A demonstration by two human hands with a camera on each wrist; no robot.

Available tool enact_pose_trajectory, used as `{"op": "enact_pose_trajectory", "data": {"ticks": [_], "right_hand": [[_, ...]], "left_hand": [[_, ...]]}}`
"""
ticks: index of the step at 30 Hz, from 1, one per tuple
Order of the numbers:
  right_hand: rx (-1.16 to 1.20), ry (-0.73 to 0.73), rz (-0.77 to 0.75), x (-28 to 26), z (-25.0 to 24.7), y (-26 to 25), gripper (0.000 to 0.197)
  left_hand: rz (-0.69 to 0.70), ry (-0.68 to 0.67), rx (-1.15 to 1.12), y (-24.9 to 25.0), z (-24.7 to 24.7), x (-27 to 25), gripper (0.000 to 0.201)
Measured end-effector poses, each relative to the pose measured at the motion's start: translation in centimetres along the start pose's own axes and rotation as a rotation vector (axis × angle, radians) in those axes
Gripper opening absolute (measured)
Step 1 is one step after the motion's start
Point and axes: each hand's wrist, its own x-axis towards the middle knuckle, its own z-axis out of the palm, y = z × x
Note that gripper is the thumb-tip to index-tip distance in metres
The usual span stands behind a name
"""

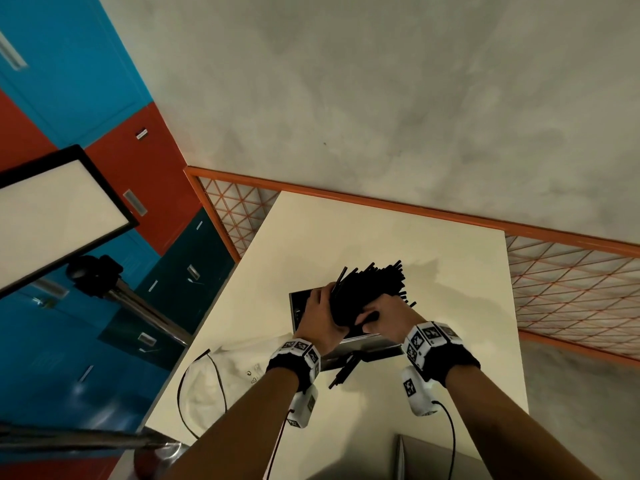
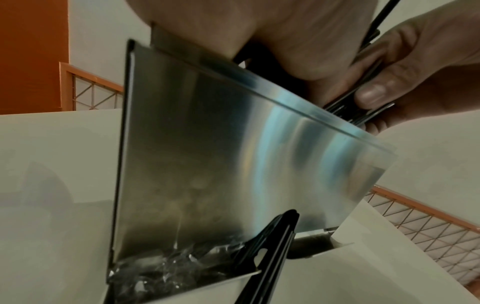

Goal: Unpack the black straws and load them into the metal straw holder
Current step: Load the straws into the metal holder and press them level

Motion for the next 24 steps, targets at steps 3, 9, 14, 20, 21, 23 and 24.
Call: {"op": "enact_pose_trajectory", "data": {"ticks": [3,9,14,20,21,23,24], "right_hand": [[-0.012,0.016,-0.006,-0.4,-0.6,-0.3,0.021],[0.133,0.097,0.044,-1.5,-1.6,0.1,0.017],[0.371,0.153,0.085,-2.1,-2.2,0.1,0.018],[0.440,0.230,0.141,-2.6,-1.6,-0.2,0.019],[0.489,0.245,0.142,-2.6,-1.4,-0.2,0.019],[0.518,0.269,0.140,-2.6,-1.1,-0.1,0.019],[0.490,0.282,0.141,-2.7,-0.9,-0.2,0.018]], "left_hand": [[-0.004,-0.043,-0.010,-0.1,-0.2,0.0,0.095],[0.012,-0.118,-0.044,-0.2,-0.5,0.0,0.102],[0.012,-0.071,-0.052,-0.3,-0.1,-0.1,0.106],[0.058,-0.052,-0.016,0.1,0.3,-0.3,0.109],[0.064,-0.046,0.009,0.1,0.5,-0.3,0.111],[0.069,-0.032,0.069,0.1,0.8,-0.3,0.113],[0.074,-0.028,0.092,0.0,0.9,-0.4,0.113]]}}
